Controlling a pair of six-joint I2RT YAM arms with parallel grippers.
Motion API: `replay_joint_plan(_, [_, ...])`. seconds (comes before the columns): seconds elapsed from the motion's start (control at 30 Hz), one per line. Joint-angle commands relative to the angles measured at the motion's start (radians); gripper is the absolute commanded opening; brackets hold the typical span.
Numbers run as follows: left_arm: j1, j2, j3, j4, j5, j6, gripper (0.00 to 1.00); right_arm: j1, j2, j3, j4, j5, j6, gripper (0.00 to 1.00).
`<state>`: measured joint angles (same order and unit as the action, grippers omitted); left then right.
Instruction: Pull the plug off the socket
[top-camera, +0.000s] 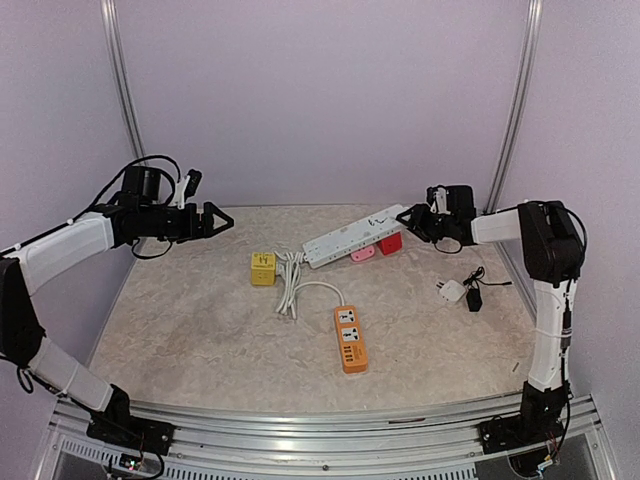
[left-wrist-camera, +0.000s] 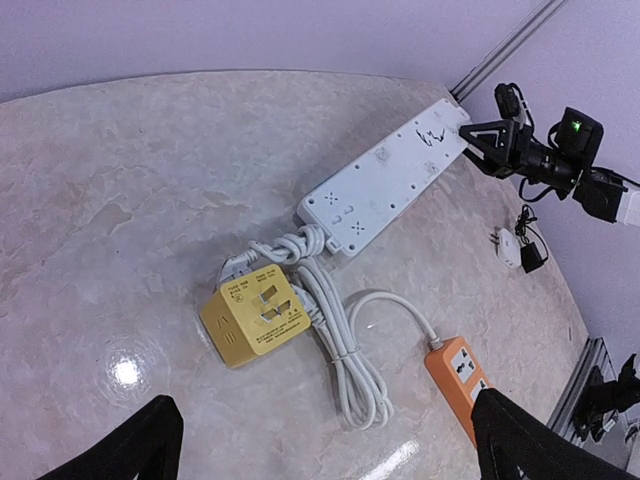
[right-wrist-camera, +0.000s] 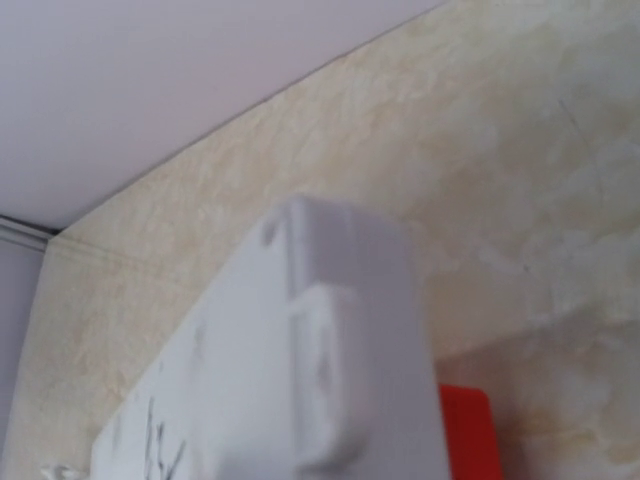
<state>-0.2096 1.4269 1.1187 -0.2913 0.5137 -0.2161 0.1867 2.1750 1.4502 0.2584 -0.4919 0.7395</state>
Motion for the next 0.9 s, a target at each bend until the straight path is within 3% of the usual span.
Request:
replay_joint_plan(0.0, [0.005,-0.023,-0.013,0.023,0.011,0.01,0.99,-0.002,0.019,0.031,0.077,-0.017,0.045,0.41])
replay_joint_plan(0.17, [-0.033,-0.034,-0.015,0.018,-0.047,0.034,0.99,0.006,-0.033,-0.005,0.122,-0.016,0.082,0.23])
replay_joint_plan(0.33, [-0.158,-0.074,0.007,0.0,-0.22,0.06,0.99,0.029,-0.165,-0.076,0.119,0.013,0.095,0.0])
replay_joint_plan(0.5, [-0.307,-0.088,0.01,0.105,-0.359,0.061,0.99,0.1,-0.325,-0.092,0.031,0.109,0.056,0.0])
replay_joint_plan(0.67, [-0.339,-0.028,0.067,0.199,-0.305,0.046,0.99,0.197,-0.443,-0.057,-0.054,0.203,0.008,0.0])
replay_joint_plan(0.87, [-0.392,0.07,0.185,0.196,-0.279,0.124,0.99,0.301,-0.525,-0.027,-0.111,0.242,-0.048,0.0])
